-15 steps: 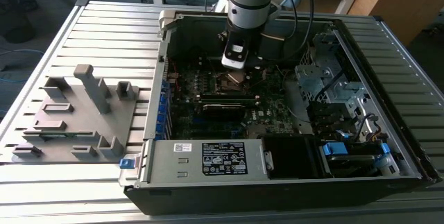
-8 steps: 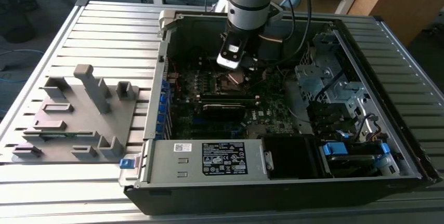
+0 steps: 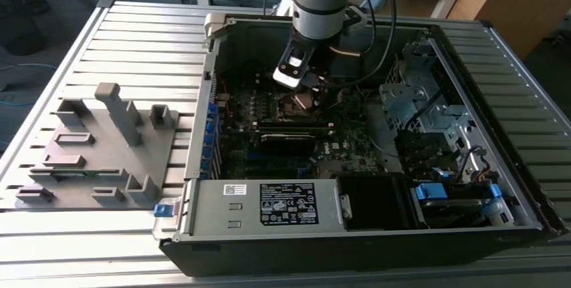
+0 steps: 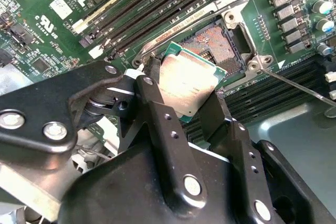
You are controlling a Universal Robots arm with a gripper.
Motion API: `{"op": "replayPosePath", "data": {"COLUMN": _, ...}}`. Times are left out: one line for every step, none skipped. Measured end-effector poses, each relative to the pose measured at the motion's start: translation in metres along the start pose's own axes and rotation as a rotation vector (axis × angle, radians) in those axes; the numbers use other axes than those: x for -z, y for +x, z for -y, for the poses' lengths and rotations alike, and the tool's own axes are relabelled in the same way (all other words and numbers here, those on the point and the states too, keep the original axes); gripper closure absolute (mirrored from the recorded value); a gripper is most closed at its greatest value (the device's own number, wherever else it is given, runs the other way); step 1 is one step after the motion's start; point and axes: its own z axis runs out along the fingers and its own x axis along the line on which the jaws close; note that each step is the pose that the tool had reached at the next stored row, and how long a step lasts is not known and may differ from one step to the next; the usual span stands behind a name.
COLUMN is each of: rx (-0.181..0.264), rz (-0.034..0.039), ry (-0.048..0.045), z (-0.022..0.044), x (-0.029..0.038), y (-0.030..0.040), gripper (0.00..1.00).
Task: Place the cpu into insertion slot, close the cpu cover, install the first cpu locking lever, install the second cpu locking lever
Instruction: 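Place the cpu into insertion slot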
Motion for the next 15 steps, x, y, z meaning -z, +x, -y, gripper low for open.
{"op": "replayPosePath", "data": {"rx": 0.0, "rz": -0.0001, "ry": -0.0001, "z": 0.0, "x": 0.0, "y": 0.0, "gripper": 0.46}}
{"op": "replayPosePath", "data": {"rx": 0.0, "rz": -0.0001, "ry": -0.0001, "z": 0.0, "x": -0.0001, "y": 0.0001, "gripper": 0.46}}
{"op": "replayPosePath", "data": {"rx": 0.0, "rz": -0.0001, "ry": -0.0003, "z": 0.0001, "x": -0.0002, "y": 0.0004, "gripper": 0.46}}
{"op": "replayPosePath", "data": {"rx": -0.001, "rz": -0.0001, "ry": -0.0003, "z": 0.0003, "x": -0.0002, "y": 0.001, "gripper": 0.46}}
{"op": "replayPosePath", "data": {"rx": -0.001, "rz": 0.0, "ry": -0.0002, "z": 0.0005, "x": -0.0002, "y": 0.0019, "gripper": 0.46}}
{"op": "replayPosePath", "data": {"rx": -0.001, "rz": 0.0, "ry": -0.0002, "z": 0.0007, "x": -0.0002, "y": 0.0033, "gripper": 0.46}}
{"op": "replayPosePath", "data": {"rx": -0.002, "rz": 0.0001, "ry": -0.0002, "z": 0.0006, "x": -0.0003, "y": 0.0048, "gripper": 0.46}}
{"op": "replayPosePath", "data": {"rx": -0.004, "rz": 0.0002, "ry": -0.0002, "z": 0.0006, "x": -0.0004, "y": 0.0065, "gripper": 0.46}}
{"op": "replayPosePath", "data": {"rx": -0.005, "rz": 0.0004, "ry": -0.0002, "z": 0.0005, "x": -0.0005, "y": 0.0079, "gripper": 0.46}}
{"op": "replayPosePath", "data": {"rx": -0.009, "rz": 0.0007, "ry": -0.0003, "z": 0.0007, "x": -0.0006, "y": 0.0086, "gripper": 0.46}}
{"op": "replayPosePath", "data": {"rx": -0.021, "rz": 0.0017, "ry": -0.0007, "z": 0.0008, "x": -0.0007, "y": 0.0087, "gripper": 0.46}}
{"op": "replayPosePath", "data": {"rx": -0.038, "rz": 0.0032, "ry": -0.001, "z": 0.0008, "x": -0.001, "y": 0.0087, "gripper": 0.46}}
{"op": "replayPosePath", "data": {"rx": -0.055, "rz": 0.0049, "ry": -0.0013, "z": 0.0009, "x": -0.0012, "y": 0.0087, "gripper": 0.46}}
{"op": "replayPosePath", "data": {"rx": -0.073, "rz": 0.0065, "ry": -0.0016, "z": 0.0009, "x": -0.0015, "y": 0.0087, "gripper": 0.46}}
{"op": "replayPosePath", "data": {"rx": -0.093, "rz": 0.0082, "ry": -0.0021, "z": 0.001, "x": -0.0019, "y": 0.0087, "gripper": 0.46}}
